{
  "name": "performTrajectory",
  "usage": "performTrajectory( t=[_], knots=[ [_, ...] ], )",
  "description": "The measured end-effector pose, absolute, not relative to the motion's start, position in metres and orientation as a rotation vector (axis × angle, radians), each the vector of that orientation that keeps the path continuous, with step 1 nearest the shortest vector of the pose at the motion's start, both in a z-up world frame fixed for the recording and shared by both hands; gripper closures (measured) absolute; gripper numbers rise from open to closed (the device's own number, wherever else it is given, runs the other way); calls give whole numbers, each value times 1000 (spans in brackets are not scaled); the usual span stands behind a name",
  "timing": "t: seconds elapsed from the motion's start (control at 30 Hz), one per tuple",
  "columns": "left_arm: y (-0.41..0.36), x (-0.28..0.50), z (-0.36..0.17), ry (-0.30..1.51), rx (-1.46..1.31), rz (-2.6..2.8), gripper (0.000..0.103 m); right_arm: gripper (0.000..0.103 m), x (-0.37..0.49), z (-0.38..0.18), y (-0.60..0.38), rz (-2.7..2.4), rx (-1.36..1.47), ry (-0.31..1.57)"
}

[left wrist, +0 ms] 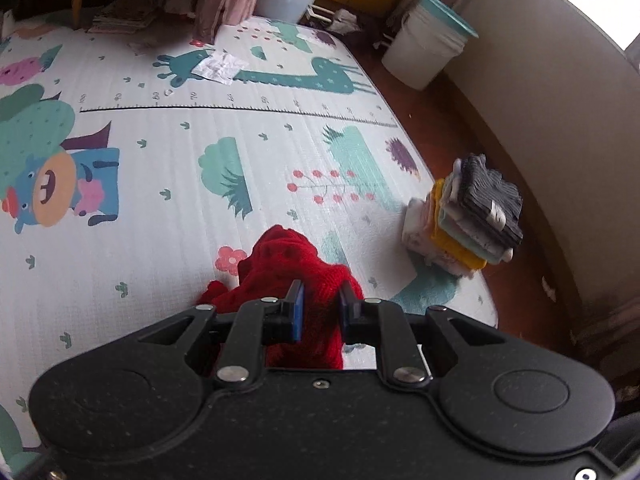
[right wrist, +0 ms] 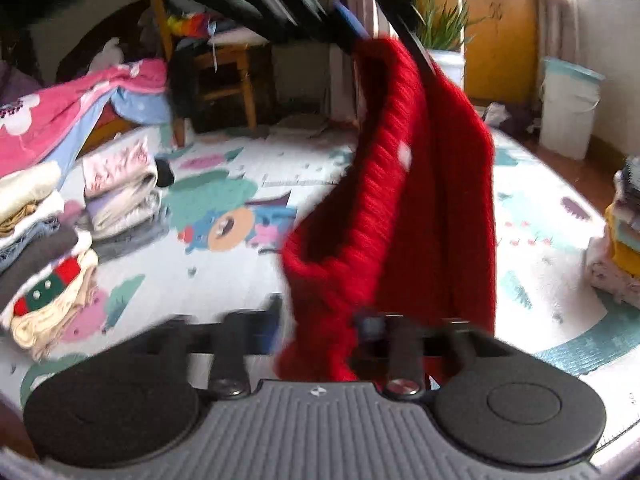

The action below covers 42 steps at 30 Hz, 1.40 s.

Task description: Fold clothes

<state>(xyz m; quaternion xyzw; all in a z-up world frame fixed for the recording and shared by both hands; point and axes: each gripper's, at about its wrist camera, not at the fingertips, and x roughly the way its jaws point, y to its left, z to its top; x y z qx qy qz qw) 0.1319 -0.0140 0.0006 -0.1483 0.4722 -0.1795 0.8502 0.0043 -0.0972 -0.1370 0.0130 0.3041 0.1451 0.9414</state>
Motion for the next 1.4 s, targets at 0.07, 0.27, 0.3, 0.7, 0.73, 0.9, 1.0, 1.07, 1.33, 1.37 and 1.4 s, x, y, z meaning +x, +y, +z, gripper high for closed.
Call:
performTrajectory(
  t=[0.07,0.27,0.3,0.7,0.73,0.9,1.0,1.07,1.33,1.37,1.4],
  knots=[
    [-5,132,4,974,-314,-356,88,83,11,-138,-107,309,21,624],
    [33,136,10,937,-328,-265,89,87,33,-115,-123,361,-67,582],
    [39,137,11,933,-326,-249,89,87,37,-108,-125,372,-98,569],
    [70,129,6,986,-191,-258,89,90,102,8,-119,642,-770,375],
    [72,128,3,998,-206,-281,89,90,101,15,-117,662,-817,357],
    [66,121,-9,1036,-176,-452,87,90,95,28,-115,735,-939,295],
    [62,113,-9,1006,-98,-454,70,90,100,30,-118,741,-899,326],
    [57,107,-7,987,-5,-464,59,90,108,34,-122,735,-860,347],
    [31,66,9,795,269,-737,38,90,128,41,-145,716,-721,407],
    [27,61,10,778,294,-776,36,90,130,42,-147,714,-711,410],
    [22,56,8,764,318,-794,36,90,131,43,-149,711,-700,412]
  ],
)
